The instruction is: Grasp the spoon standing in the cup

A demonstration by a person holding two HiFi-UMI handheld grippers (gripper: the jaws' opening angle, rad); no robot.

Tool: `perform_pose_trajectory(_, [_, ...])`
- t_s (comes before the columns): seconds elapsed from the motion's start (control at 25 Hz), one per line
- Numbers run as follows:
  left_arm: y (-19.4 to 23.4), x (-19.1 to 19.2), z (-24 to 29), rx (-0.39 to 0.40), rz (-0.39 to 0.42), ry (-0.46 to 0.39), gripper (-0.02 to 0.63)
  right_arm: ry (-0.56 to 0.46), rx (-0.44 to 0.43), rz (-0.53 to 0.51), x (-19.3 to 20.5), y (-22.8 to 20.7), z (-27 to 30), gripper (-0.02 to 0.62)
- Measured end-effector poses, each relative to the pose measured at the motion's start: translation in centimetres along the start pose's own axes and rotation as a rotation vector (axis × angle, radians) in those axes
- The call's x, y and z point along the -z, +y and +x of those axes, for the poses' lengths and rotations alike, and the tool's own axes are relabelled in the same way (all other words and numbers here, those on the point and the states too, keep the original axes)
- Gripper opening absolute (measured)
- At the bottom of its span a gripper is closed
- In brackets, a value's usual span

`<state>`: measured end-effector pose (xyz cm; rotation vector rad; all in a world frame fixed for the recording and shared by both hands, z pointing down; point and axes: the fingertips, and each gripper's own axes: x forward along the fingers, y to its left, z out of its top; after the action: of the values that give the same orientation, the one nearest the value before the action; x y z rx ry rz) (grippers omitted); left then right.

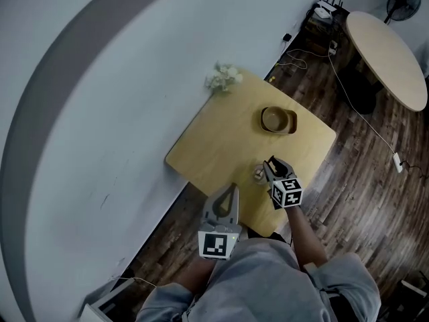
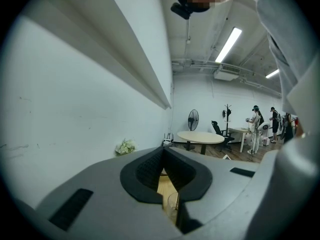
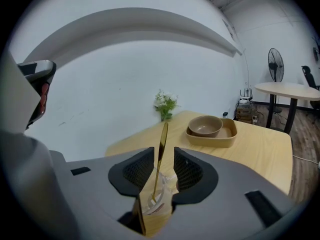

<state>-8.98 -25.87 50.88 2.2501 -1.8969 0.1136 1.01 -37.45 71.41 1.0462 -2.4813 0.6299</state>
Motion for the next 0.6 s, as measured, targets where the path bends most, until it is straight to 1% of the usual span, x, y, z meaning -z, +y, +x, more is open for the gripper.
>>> perform_pose_trajectory(0.04, [0.1,0.2,-0.1,-0.003,-0.001,0.007,0.002,0.004,0.002,-0.001,0.1,0.0,0.2,0.110])
perform_pose_trajectory(0.28, [0.6,0.6,-0.5,-0.015,0.002,0.019,0.002,0.000,0.016,-0.005,0.3,0.2,0.6,0.024])
perform_pose_trajectory(0.4, [0.8,0.6,-0.7,-0.020,-0.002,0.016,0.002,-0.025,0.025,-0.007,-0.3,0.5,0.0,0.005])
perform_pose_trajectory(0.6, [1.1,0.3,-1.3,-0.018,-0.010,-0.006,0.002,-0.059,0.050,-0.015,-1.4,1.1,-1.5,0.002])
